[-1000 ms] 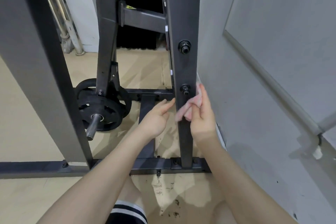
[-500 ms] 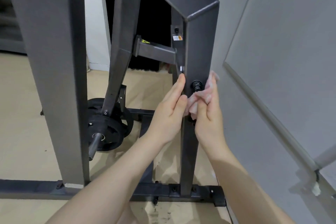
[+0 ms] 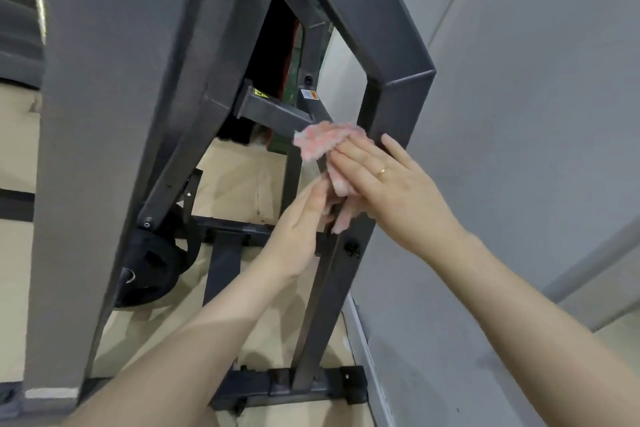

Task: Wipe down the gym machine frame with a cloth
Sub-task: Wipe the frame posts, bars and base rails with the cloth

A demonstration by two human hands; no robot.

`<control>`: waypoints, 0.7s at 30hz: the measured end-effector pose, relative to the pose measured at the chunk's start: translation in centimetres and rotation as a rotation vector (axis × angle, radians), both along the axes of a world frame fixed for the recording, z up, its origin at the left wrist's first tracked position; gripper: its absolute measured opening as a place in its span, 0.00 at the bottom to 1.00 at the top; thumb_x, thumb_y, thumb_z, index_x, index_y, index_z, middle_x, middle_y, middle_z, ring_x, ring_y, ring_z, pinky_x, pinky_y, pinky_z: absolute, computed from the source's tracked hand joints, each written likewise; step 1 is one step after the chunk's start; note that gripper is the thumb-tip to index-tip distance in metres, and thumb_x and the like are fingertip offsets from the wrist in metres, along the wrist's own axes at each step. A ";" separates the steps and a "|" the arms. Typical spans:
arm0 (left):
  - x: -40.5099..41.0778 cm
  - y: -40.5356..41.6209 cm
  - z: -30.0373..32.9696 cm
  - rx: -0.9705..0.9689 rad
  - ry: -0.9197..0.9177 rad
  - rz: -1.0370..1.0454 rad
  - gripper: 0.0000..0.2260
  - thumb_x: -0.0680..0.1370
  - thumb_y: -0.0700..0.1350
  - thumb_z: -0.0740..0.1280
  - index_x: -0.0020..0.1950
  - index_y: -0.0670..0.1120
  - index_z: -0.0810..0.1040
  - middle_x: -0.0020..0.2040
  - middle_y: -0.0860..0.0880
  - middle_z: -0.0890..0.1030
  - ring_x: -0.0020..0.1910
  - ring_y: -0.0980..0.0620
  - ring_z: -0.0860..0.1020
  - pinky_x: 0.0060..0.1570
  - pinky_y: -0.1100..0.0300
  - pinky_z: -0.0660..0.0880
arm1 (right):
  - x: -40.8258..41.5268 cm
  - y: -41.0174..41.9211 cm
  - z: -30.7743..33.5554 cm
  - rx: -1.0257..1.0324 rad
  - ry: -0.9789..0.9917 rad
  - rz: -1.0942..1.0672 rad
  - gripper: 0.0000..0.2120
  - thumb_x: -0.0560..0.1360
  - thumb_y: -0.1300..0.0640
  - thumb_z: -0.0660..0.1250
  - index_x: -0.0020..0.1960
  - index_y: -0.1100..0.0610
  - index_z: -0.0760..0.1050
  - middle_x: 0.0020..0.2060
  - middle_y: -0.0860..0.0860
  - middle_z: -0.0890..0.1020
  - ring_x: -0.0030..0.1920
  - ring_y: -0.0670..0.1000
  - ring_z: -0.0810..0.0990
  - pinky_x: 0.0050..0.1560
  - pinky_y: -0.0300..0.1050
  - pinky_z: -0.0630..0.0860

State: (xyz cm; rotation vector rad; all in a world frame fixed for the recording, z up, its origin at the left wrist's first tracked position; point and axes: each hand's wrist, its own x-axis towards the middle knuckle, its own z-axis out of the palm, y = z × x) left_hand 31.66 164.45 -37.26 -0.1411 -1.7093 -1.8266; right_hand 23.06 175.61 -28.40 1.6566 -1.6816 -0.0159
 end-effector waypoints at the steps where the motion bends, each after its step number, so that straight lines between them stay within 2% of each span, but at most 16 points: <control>1: 0.2 -0.3 -0.3 0.032 -0.011 0.017 0.20 0.79 0.57 0.48 0.65 0.54 0.70 0.60 0.55 0.77 0.58 0.58 0.77 0.57 0.64 0.73 | -0.7 -0.1 0.8 0.105 0.195 -0.062 0.20 0.77 0.62 0.56 0.66 0.63 0.74 0.66 0.57 0.75 0.68 0.57 0.72 0.71 0.50 0.58; 3: 0.7 -1.1 -1.2 0.048 -0.038 0.088 0.18 0.78 0.58 0.49 0.65 0.59 0.67 0.65 0.57 0.73 0.58 0.62 0.76 0.56 0.64 0.74 | -1.3 -0.3 2.4 0.221 0.366 -0.134 0.17 0.78 0.61 0.55 0.62 0.63 0.76 0.63 0.58 0.78 0.67 0.57 0.73 0.71 0.51 0.58; 6: 1.0 -1.8 -2.3 0.085 -0.073 0.152 0.12 0.82 0.54 0.51 0.62 0.59 0.69 0.64 0.55 0.72 0.55 0.61 0.76 0.51 0.68 0.74 | -0.3 -0.7 1.8 0.286 0.401 -0.269 0.19 0.79 0.59 0.51 0.55 0.65 0.79 0.57 0.60 0.81 0.64 0.60 0.75 0.73 0.52 0.57; 9: 1.1 -2.0 -3.6 0.109 -0.120 0.166 0.13 0.83 0.48 0.49 0.62 0.56 0.69 0.64 0.52 0.73 0.54 0.59 0.76 0.49 0.68 0.74 | 0.2 -0.3 -1.7 0.500 0.489 -0.407 0.23 0.74 0.54 0.53 0.58 0.67 0.79 0.58 0.62 0.80 0.64 0.62 0.75 0.73 0.55 0.58; 11: 1.2 -2.0 -4.6 0.143 -0.177 0.175 0.14 0.83 0.48 0.49 0.63 0.54 0.70 0.64 0.50 0.73 0.53 0.59 0.76 0.47 0.71 0.74 | -0.1 0.2 -2.1 0.611 0.530 -0.388 0.23 0.75 0.55 0.53 0.60 0.66 0.78 0.59 0.61 0.80 0.64 0.61 0.75 0.72 0.55 0.58; 13: 1.6 -2.0 -5.2 0.166 -0.264 0.166 0.16 0.83 0.49 0.48 0.66 0.51 0.71 0.63 0.48 0.74 0.49 0.61 0.75 0.40 0.78 0.70 | -0.8 0.3 -1.1 0.575 0.592 -0.314 0.21 0.75 0.61 0.51 0.60 0.64 0.78 0.58 0.59 0.80 0.63 0.61 0.75 0.73 0.55 0.57; 15: 1.9 -2.1 -6.0 0.174 -0.333 0.151 0.18 0.83 0.49 0.47 0.68 0.50 0.70 0.62 0.47 0.74 0.47 0.62 0.73 0.36 0.82 0.67 | -0.9 0.2 -1.2 0.472 0.613 -0.332 0.22 0.75 0.65 0.48 0.59 0.63 0.78 0.58 0.59 0.81 0.62 0.61 0.76 0.72 0.55 0.57; 17: 2.1 -2.2 -7.0 0.168 -0.371 0.158 0.19 0.83 0.50 0.47 0.69 0.50 0.70 0.61 0.48 0.74 0.48 0.63 0.73 0.36 0.83 0.66 | -0.4 0.1 -4.3 0.488 0.636 -0.368 0.22 0.75 0.65 0.50 0.61 0.64 0.76 0.62 0.62 0.77 0.66 0.63 0.73 0.69 0.62 0.63; 19: 2.1 -2.1 -8.3 0.170 -0.400 0.168 0.18 0.83 0.51 0.47 0.67 0.50 0.70 0.61 0.48 0.74 0.49 0.62 0.74 0.39 0.81 0.68 | 0.5 0.5 -9.1 0.739 0.614 -0.512 0.21 0.75 0.65 0.55 0.67 0.65 0.71 0.68 0.65 0.70 0.69 0.65 0.66 0.63 0.65 0.67; 21: 1.7 -1.9 -9.8 0.170 -0.429 0.183 0.17 0.83 0.50 0.48 0.65 0.50 0.71 0.62 0.48 0.74 0.50 0.58 0.75 0.45 0.75 0.70 | 0.9 0.3 -12.4 0.858 0.483 -0.574 0.23 0.75 0.63 0.58 0.70 0.64 0.67 0.69 0.63 0.69 0.70 0.65 0.65 0.64 0.66 0.67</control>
